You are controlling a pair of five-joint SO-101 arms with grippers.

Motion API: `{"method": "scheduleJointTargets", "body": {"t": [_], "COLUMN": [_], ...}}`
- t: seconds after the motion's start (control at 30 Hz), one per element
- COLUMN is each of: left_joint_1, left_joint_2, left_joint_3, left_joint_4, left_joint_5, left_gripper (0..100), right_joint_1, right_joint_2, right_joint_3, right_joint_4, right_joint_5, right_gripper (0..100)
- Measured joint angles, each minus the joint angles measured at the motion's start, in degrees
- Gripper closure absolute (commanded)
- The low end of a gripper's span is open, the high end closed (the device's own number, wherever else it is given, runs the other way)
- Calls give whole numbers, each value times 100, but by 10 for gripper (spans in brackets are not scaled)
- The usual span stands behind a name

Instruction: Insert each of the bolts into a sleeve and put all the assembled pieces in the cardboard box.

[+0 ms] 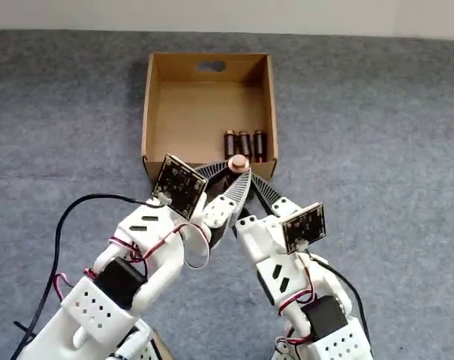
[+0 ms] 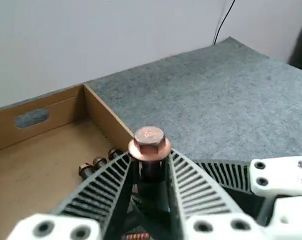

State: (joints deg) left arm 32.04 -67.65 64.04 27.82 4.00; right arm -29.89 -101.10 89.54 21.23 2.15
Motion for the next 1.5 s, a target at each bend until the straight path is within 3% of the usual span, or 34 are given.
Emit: {"method": "scheduleJointTargets", "body": {"t": [0.4,0.47,0.7,1.03,1.17,1.3,1.5], "left_joint_1": [-62,-334,-1916,-4440,-4923,-5081,-5090], "left_joint_2": [-1723,-2163,-3508,-3622,-3622,-3613,-3613], "left_joint_3": [0,0,334,2286,3156,3209,3209], "left_joint_4": [1240,1398,1503,1503,1503,1618,2084], "left_joint_5": [-18,-18,-9,-18,-18,-18,-615], "left_gripper": [951,992,992,990,989,989,989], "right_joint_1": [0,0,0,0,0,0,0], "right_joint_2": [0,0,0,9,0,9,9], "right_joint_3": [0,0,0,308,308,158,-1266], "right_joint_4": [0,0,0,0,97,659,1829], "right_joint_5": [18,18,18,18,18,18,18], "right_gripper": [991,991,991,991,991,990,989]}}
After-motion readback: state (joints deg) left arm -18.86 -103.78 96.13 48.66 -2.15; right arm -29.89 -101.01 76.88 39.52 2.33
